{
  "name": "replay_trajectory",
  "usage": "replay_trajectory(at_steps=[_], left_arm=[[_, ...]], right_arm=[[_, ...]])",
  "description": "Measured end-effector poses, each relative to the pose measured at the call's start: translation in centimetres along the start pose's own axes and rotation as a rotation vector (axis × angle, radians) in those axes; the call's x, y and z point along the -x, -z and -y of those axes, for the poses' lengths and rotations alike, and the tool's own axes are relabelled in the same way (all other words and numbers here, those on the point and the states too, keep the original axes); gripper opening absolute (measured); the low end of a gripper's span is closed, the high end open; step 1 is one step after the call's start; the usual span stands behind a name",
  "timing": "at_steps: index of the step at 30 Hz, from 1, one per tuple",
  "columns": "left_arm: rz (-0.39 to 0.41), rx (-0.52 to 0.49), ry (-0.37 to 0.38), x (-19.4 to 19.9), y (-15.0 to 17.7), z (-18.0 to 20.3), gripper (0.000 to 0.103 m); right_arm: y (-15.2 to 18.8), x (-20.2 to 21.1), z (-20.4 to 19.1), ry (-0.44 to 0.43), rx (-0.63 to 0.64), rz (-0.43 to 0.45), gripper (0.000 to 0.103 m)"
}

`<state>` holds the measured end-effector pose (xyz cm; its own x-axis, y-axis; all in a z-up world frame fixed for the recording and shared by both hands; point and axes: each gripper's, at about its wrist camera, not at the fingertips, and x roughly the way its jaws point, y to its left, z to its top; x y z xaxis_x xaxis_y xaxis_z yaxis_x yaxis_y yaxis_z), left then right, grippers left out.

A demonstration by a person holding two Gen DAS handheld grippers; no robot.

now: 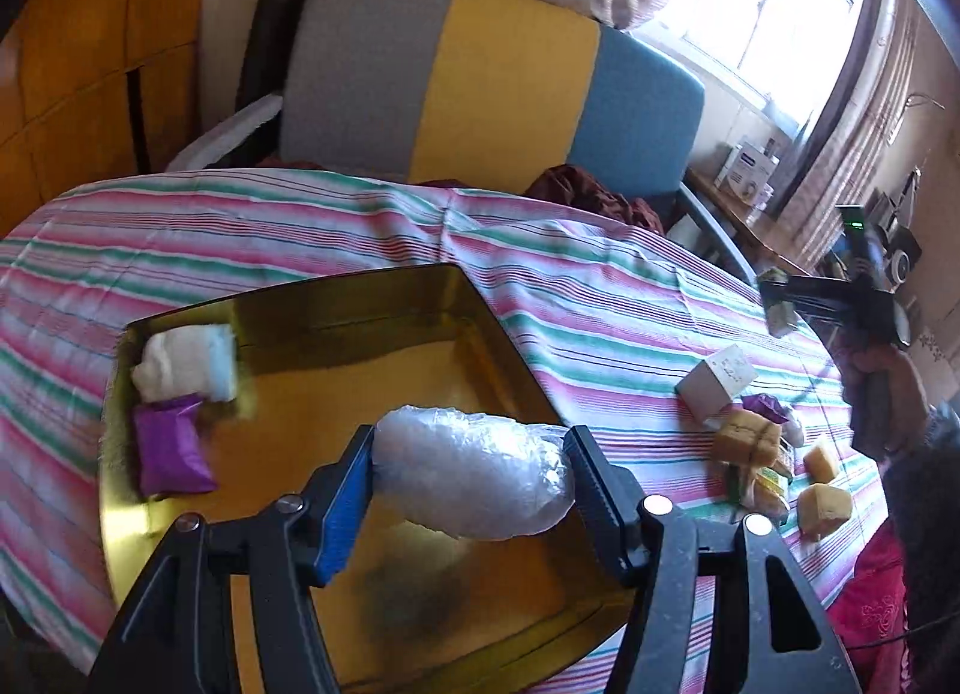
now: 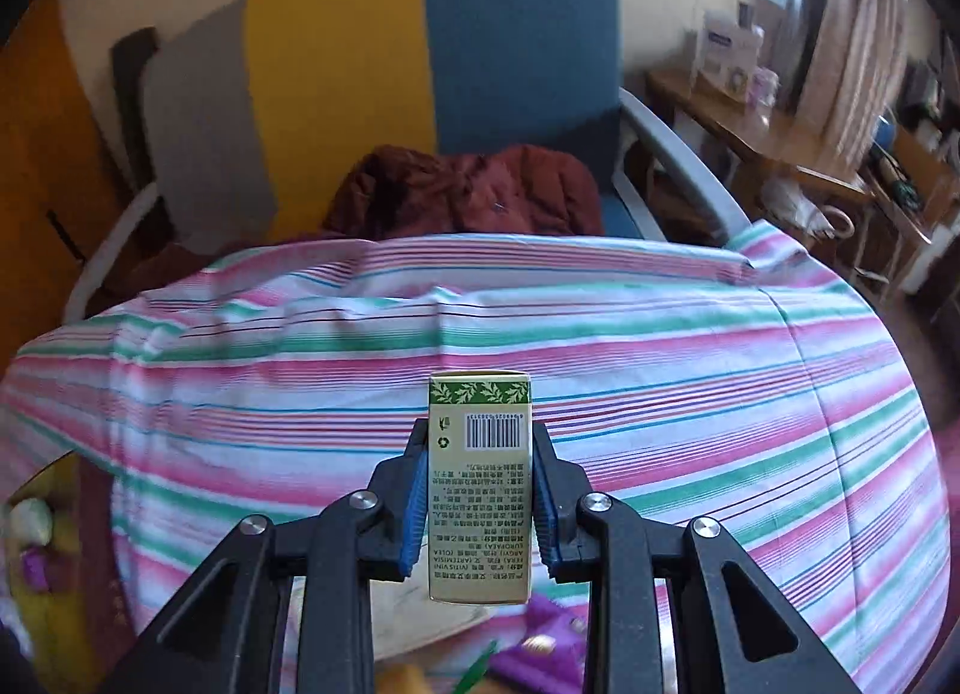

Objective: Organize objects
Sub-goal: 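Grasp the white plastic-wrapped bundle with the left tool while the right grasps the small green-white box, then place the bundle in the tray with the left tool while the right carries the box toward the tray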

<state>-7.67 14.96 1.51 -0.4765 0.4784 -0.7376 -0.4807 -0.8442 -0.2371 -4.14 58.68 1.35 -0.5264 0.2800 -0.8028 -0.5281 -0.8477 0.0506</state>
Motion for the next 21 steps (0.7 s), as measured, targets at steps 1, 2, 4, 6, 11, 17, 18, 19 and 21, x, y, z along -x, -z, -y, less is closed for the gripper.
replay_trajectory(at_steps=[1,2,4,6,11,17,18,19,21], left_arm=[[0.003,0.005,-0.011,0.5,0.2,-0.5,0.063],[0.006,0.013,-0.023,0.9,0.5,-1.1,0.063],[0.011,0.034,-0.055,1.9,1.3,-2.6,0.063],[0.018,0.058,-0.091,3.1,2.2,-4.3,0.063],[0.024,0.118,-0.176,5.5,4.7,-8.4,0.063],[0.015,0.139,-0.235,6.0,6.9,-11.7,0.063],[0.006,0.134,-0.238,5.7,7.1,-11.9,0.063],[-0.002,0.129,-0.242,5.4,7.2,-12.0,0.063],[-0.025,0.114,-0.253,4.7,7.3,-12.2,0.063]], right_arm=[[0.3,0.8,-1.1,-0.027,0.014,0.006,0.03],[0.9,1.7,-2.0,-0.059,0.03,0.008,0.03],[2.8,3.1,-4.2,-0.128,0.066,0.005,0.03],[5.2,4.2,-6.6,-0.192,0.111,-0.017,0.03],[11.6,5.0,-12.1,-0.31,0.221,-0.094,0.03],[17.4,2.9,-14.7,-0.306,0.3,-0.157,0.03],[17.9,2.4,-14.7,-0.296,0.301,-0.164,0.03],[18.3,2.1,-14.6,-0.294,0.297,-0.171,0.03],[18.9,1.5,-14.3,-0.294,0.285,-0.179,0.03]])
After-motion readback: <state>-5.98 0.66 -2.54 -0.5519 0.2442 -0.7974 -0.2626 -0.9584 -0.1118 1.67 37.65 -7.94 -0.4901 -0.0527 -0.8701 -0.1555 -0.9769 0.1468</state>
